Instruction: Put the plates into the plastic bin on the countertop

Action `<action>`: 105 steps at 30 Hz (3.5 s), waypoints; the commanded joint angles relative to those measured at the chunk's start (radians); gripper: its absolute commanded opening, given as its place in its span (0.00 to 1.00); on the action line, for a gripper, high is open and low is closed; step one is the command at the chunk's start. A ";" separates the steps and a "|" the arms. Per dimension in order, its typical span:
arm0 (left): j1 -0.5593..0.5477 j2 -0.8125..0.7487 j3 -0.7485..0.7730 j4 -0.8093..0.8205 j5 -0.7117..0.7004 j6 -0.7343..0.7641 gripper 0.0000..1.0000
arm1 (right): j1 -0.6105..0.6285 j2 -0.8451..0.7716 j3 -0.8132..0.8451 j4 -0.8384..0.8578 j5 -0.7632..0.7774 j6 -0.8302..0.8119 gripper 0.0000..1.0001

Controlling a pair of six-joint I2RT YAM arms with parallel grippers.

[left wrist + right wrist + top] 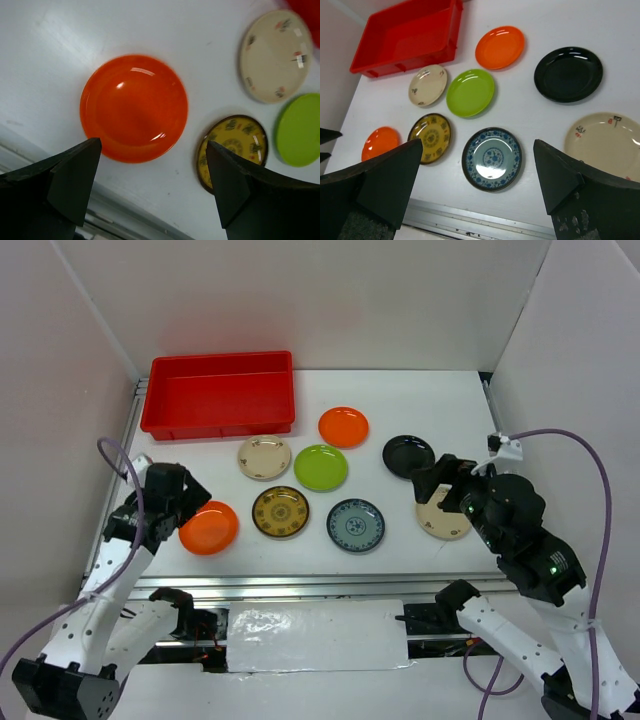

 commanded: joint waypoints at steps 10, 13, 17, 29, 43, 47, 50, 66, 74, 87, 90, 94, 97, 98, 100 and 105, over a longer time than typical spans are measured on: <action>0.147 0.106 -0.212 -0.133 0.091 -0.384 0.99 | 0.005 0.086 -0.071 0.161 -0.244 -0.044 1.00; 0.158 0.101 -0.285 -0.057 0.101 -0.398 0.99 | 0.004 0.094 -0.068 0.172 -0.259 -0.050 1.00; 0.166 0.083 -0.336 -0.027 0.085 -0.426 0.99 | 0.007 0.091 -0.063 0.176 -0.273 -0.058 1.00; 0.174 0.094 -0.433 0.146 0.046 -0.460 0.91 | 0.044 0.078 -0.074 0.178 -0.275 -0.061 1.00; 0.204 0.190 -0.471 0.250 0.049 -0.427 0.67 | 0.057 0.077 -0.074 0.173 -0.246 -0.059 1.00; 0.247 0.189 -0.473 0.247 0.056 -0.417 0.42 | 0.060 0.074 -0.068 0.167 -0.232 -0.059 1.00; 0.261 0.144 -0.473 0.226 0.043 -0.412 0.29 | 0.060 0.072 -0.066 0.169 -0.229 -0.058 1.00; 0.332 -0.057 -0.226 0.172 -0.051 -0.251 0.00 | 0.064 0.089 -0.052 0.169 -0.220 -0.055 1.00; 0.333 0.058 0.071 0.345 0.065 -0.014 0.00 | 0.053 0.105 -0.055 0.176 -0.224 -0.053 1.00; 0.381 1.293 1.141 0.476 0.587 0.028 0.00 | -0.004 0.118 -0.086 0.221 -0.316 -0.032 1.00; 0.376 1.455 1.293 0.440 0.590 0.028 0.00 | -0.005 0.124 -0.080 0.215 -0.305 -0.036 1.00; 0.376 1.529 1.259 0.574 0.627 0.018 0.00 | -0.009 0.138 -0.075 0.215 -0.305 -0.038 1.00; 0.385 1.597 1.290 0.583 0.627 0.022 0.00 | -0.007 0.149 -0.072 0.219 -0.321 -0.038 1.00; 0.390 1.617 1.296 0.585 0.624 0.019 0.00 | -0.001 0.155 -0.069 0.218 -0.325 -0.038 1.00; 0.396 1.627 1.293 0.581 0.633 0.016 0.00 | 0.001 0.155 -0.068 0.218 -0.319 -0.038 1.00; 0.399 1.615 1.260 0.580 0.596 0.028 0.73 | 0.011 0.166 -0.071 0.232 -0.321 -0.027 1.00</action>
